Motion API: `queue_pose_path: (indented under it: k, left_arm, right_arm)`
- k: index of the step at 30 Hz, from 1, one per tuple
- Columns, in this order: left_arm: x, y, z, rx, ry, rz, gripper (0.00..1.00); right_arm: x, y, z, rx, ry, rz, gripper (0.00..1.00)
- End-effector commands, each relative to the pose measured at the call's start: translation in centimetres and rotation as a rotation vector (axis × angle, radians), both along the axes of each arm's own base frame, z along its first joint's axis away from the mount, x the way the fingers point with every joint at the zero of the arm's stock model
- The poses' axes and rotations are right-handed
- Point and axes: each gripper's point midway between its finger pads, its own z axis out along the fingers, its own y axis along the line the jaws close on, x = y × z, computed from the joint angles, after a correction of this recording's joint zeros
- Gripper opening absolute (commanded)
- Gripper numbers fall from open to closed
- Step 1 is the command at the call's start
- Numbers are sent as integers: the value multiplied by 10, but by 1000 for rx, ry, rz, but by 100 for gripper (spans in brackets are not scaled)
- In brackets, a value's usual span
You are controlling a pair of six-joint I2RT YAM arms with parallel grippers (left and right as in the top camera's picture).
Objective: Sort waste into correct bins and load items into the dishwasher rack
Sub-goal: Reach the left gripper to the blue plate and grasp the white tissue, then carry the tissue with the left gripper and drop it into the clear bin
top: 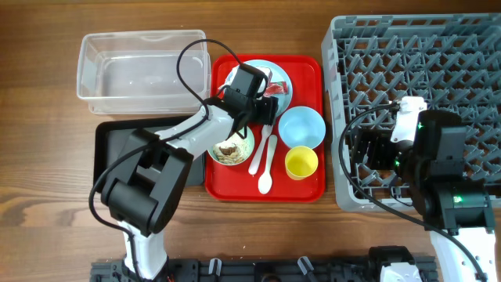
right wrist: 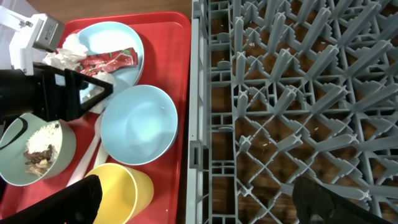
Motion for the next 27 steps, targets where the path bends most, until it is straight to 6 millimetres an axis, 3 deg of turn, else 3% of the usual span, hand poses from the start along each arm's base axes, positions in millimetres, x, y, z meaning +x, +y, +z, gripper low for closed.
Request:
queue_pose_path:
  k: [1, 3, 4, 6, 9, 11, 13, 15, 17, 19, 21, 24, 27]
  left_arm:
    - [1, -2, -11, 19, 8, 1, 45]
    - [0, -2, -12, 21, 13, 1, 20]
    - [1, -2, -11, 19, 9, 1, 14]
    - [3, -2, -2, 9, -8, 3, 5]
    - [9, 0, 24, -18, -55, 12, 4]
    - [17, 6, 59, -50, -120, 33, 4]
    - [27, 23, 109, -84, -219, 82, 4]
    - [41, 58, 148, -65, -322, 191, 4]
    - [52, 94, 169, -35, -382, 294, 4]
    - [63, 137, 172, -6, -390, 392, 6]
    - [70, 164, 164, 15, -371, 445, 11]
    - [78, 199, 144, 49, -327, 514, 18]
    - [80, 215, 129, 69, -292, 543, 36]
  right_arm:
    - [3, -2, 9, -1, -22, -9, 100]
    - [3, -2, 9, -1, -22, -9, 100]
    - [3, -2, 9, -1, -22, -9, 100]
    - [3, -2, 9, -1, -22, -9, 100]
    - [3, -2, 9, -1, -22, -9, 100]
    - [3, -2, 9, -1, -23, -9, 100]
    - [3, -2, 9, -1, -23, -9, 100]
    - [3, -2, 9, -1, -23, -9, 100]
    - [3, -2, 9, -1, -23, -9, 100]
    - [3, -2, 9, -1, -23, -9, 100]
    - [3, -2, 9, -1, -23, -9, 100]
    - [3, -2, 9, -1, -23, -9, 100]
    - [3, -2, 9, -1, -22, -9, 100]
